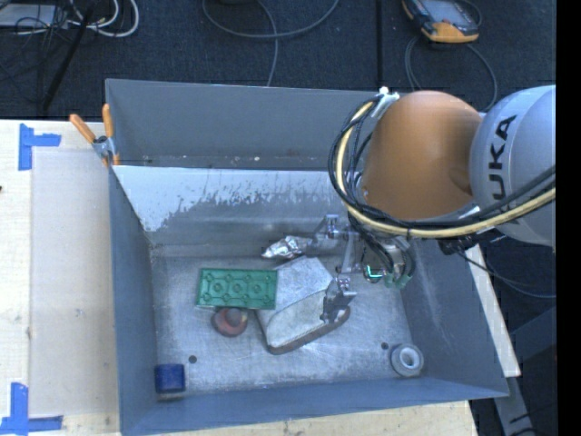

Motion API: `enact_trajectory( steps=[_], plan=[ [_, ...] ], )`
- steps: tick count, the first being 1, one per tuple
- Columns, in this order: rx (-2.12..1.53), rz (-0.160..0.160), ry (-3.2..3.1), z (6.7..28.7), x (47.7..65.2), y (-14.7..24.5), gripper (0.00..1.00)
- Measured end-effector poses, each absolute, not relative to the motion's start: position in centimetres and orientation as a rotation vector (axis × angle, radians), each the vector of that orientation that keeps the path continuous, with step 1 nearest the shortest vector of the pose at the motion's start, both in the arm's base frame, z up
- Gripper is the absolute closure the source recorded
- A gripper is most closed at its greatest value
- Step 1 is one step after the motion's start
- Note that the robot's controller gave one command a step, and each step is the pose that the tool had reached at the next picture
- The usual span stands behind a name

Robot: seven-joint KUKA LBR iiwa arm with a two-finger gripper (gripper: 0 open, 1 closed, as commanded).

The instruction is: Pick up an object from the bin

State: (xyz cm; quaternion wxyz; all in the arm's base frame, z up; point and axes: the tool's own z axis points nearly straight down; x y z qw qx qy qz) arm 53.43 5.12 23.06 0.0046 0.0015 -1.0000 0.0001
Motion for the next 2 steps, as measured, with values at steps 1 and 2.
enact_trajectory(
  steps=[1, 2],
  plan=[
    [0.22, -0.002, -3.127, 11.7, 57.0, 11.6, 0.0],
    [0.165, -0.009, -3.143, 7.0, 57.9, 11.6, 0.0]
  ],
)
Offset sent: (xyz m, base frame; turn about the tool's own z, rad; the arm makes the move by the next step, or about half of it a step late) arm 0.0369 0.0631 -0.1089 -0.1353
